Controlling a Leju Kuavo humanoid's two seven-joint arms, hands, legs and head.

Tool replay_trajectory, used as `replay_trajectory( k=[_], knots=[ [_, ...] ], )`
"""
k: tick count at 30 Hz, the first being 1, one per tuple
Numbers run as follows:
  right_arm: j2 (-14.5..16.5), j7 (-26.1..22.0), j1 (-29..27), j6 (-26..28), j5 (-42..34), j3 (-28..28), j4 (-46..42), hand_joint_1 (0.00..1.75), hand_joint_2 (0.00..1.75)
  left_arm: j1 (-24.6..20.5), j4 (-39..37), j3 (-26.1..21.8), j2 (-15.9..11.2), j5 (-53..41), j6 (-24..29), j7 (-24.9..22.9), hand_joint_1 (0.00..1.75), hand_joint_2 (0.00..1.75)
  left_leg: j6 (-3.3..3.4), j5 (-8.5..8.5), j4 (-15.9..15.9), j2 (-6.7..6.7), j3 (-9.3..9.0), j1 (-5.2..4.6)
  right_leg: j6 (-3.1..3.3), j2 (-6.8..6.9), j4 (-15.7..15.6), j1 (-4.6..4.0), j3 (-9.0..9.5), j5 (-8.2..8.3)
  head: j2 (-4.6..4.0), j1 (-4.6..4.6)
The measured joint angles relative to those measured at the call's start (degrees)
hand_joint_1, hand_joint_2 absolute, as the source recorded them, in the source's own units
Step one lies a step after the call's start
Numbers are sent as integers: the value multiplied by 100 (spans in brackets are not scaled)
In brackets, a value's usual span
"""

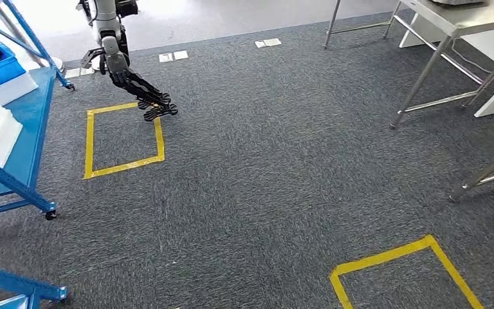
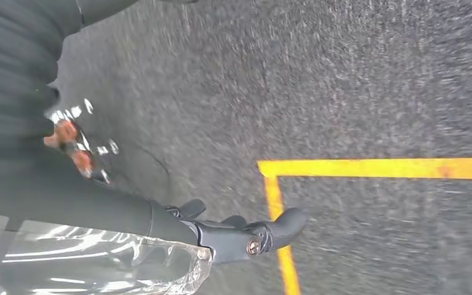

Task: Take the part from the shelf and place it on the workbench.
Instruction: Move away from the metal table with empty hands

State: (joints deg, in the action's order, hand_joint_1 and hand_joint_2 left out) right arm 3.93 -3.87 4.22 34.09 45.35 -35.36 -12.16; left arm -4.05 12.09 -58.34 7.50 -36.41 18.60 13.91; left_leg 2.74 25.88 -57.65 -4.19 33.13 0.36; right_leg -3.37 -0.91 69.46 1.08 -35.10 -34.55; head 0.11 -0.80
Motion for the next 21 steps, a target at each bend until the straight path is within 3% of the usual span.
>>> replay_trajectory(
  k=[2,3,4,5,7,8,9,10,11,13,14,16,17,18,19,21],
  knots=[
    [7,30,10,-1,13,1,7,0,175,20,0,0,7,-1,0,-3,0,0,-108,11,-17,-244,12,1,32,-104,-879,36,359,439,0,1],
    [10,33,17,-1,18,2,9,0,175,31,0,0,6,-2,-1,-4,0,0,-165,39,-54,-259,34,-1,100,-128,-1163,56,483,575,0,3],
    [12,30,24,-1,23,2,10,0,175,40,0,1,5,-2,-1,-5,0,0,-208,112,-151,-159,88,1,205,-39,-1180,54,504,598,0,14],
    [13,23,20,-1,28,2,10,0,175,36,0,1,4,-2,-2,-5,0,0,-228,253,-375,4,195,4,255,25,-1193,62,509,607,0,22],
    [9,13,-2,-1,34,2,11,0,175,21,0,1,8,-4,-3,-4,0,0,-262,642,-1111,293,554,13,325,171,-1197,22,512,597,0,39],
    [7,10,-13,-1,34,2,11,0,175,18,0,1,9,-5,-3,-3,0,0,-276,782,-1470,334,738,24,341,248,-1197,1,510,588,0,39],
    [5,9,-18,-1,33,2,11,0,175,22,0,0,10,-5,-3,-3,0,0,-284,820,-1673,351,846,33,349,324,-1196,-13,509,581,0,39],
    [4,8,-17,-2,33,2,11,0,175,28,0,-1,10,-5,-3,-3,0,0,-285,749,-1660,370,844,38,357,394,-1196,-21,512,574,0,39],
    [3,6,-12,-2,33,2,11,0,175,32,0,-1,10,-5,-3,-3,0,0,-280,588,-1418,409,718,40,357,460,-1196,-25,520,565,0,40],
    [5,5,0,-3,33,2,10,0,175,24,0,-2,9,-4,-2,-3,0,0,-244,250,-626,652,284,24,338,571,-1191,-51,552,538,0,42],
    [6,4,2,-3,33,2,10,0,175,12,0,-2,9,-4,-2,-2,0,0,-220,160,-326,761,116,9,314,618,-1192,-71,561,520,0,35],
    [7,-1,11,-3,34,2,10,0,175,-1,0,-1,9,-5,-1,2,0,0,-172,140,-115,833,9,-30,258,715,-1200,-107,598,488,0,25],
    [8,-4,23,-3,37,3,10,0,175,1,0,-2,8,-5,2,4,0,0,-141,131,-100,756,13,-43,229,772,-1213,-113,621,481,0,20],
    [7,-9,35,-3,42,3,10,0,175,7,-1,-2,8,-5,5,5,0,0,-104,108,-68,694,2,-38,198,764,-1197,-110,633,463,0,21],
    [7,-13,46,-3,49,4,10,0,175,9,-1,-4,10,-5,8,7,0,0,-61,77,-29,632,-13,-30,182,665,-1121,-104,609,408,0,20],
    [7,-17,43,-3,64,5,11,0,175,0,-2,-5,10,-2,13,9,0,0,16,19,34,504,-35,-2,203,336,-646,-75,399,150,0,11]
  ],
)
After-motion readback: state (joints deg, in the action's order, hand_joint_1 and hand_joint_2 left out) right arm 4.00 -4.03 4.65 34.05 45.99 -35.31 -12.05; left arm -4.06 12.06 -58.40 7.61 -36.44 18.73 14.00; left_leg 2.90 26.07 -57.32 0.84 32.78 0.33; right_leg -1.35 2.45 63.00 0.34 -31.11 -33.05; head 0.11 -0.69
